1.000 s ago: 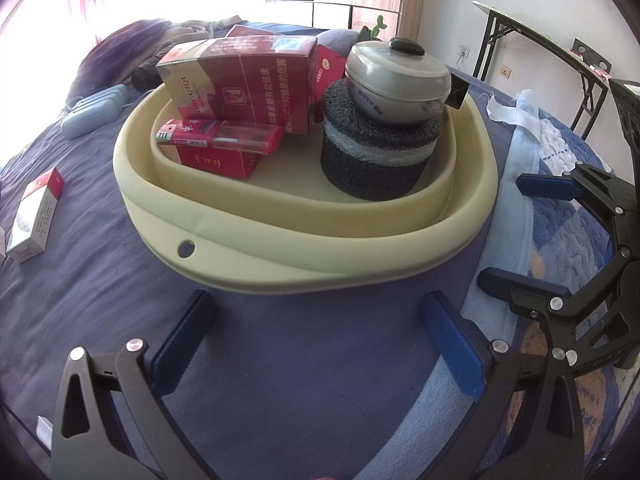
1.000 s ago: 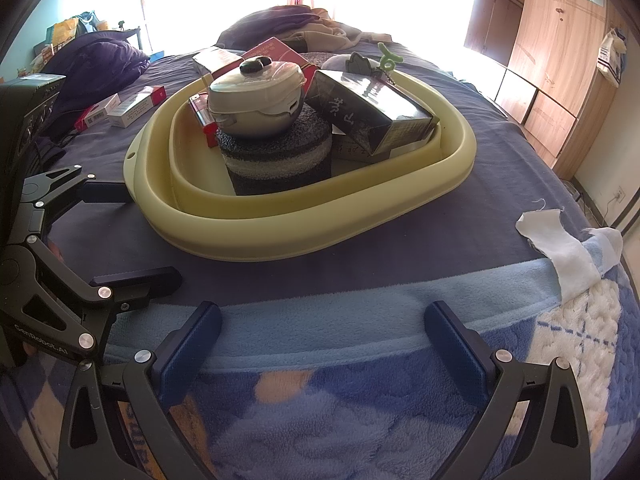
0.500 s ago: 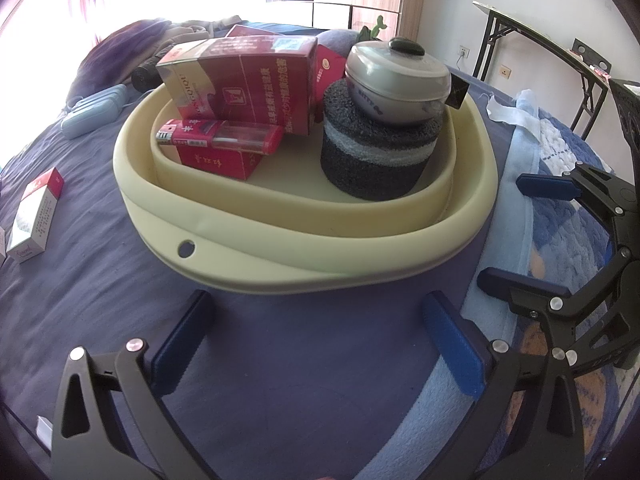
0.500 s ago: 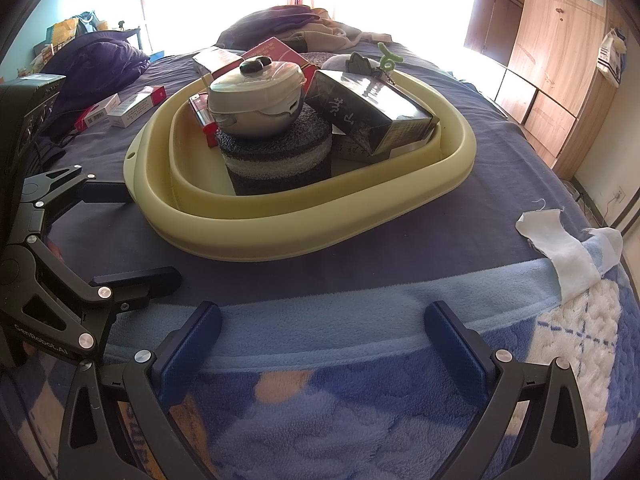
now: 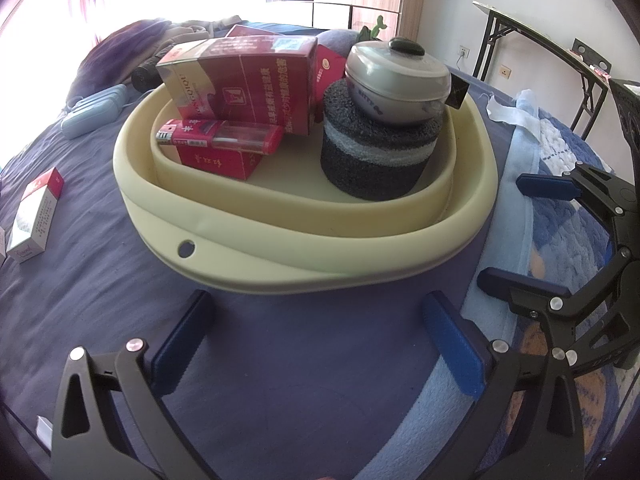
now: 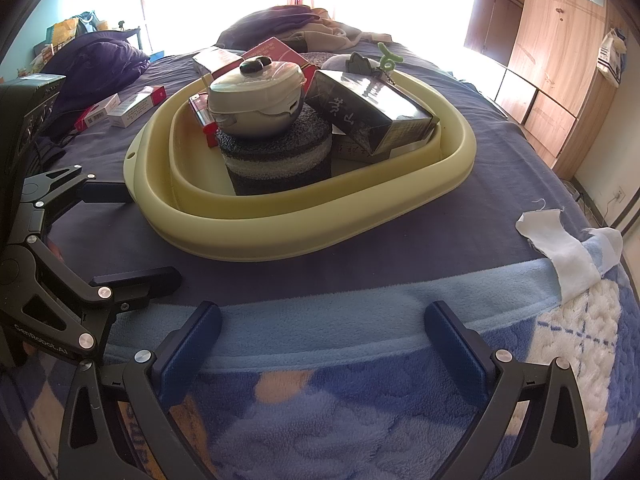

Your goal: Organize rigid objects

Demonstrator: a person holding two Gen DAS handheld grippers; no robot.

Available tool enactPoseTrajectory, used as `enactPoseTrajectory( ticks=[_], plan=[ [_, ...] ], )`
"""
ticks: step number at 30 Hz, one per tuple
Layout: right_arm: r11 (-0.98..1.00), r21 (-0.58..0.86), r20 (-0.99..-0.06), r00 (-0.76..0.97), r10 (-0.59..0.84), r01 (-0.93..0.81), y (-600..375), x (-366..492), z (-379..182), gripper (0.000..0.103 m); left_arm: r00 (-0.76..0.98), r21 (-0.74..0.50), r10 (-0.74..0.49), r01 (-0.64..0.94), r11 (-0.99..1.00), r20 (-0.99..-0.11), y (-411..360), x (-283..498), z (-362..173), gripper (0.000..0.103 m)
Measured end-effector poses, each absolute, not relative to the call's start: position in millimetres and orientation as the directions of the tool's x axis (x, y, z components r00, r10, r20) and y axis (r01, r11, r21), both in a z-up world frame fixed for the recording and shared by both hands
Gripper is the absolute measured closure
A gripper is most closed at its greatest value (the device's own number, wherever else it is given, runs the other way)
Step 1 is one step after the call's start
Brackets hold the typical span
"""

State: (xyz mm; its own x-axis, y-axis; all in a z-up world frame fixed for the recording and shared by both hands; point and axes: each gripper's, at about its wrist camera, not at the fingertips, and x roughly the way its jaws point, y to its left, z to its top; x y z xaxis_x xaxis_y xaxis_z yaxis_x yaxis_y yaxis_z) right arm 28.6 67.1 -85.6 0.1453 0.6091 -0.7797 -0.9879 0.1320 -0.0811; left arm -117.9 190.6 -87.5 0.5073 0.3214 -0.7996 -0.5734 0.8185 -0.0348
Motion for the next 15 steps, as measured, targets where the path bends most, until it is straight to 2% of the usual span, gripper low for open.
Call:
enactPoseTrajectory(
  ticks=[15],
  plan=[
    [0.132,-0.081,-0.78,0.145,0.609,-0.988,67.3,27.7,-84.8,0.0,0.507,-0.035,0.321,-0.573,0.819,-0.8,190.6,-117.9,-87.4,0.0]
  ],
)
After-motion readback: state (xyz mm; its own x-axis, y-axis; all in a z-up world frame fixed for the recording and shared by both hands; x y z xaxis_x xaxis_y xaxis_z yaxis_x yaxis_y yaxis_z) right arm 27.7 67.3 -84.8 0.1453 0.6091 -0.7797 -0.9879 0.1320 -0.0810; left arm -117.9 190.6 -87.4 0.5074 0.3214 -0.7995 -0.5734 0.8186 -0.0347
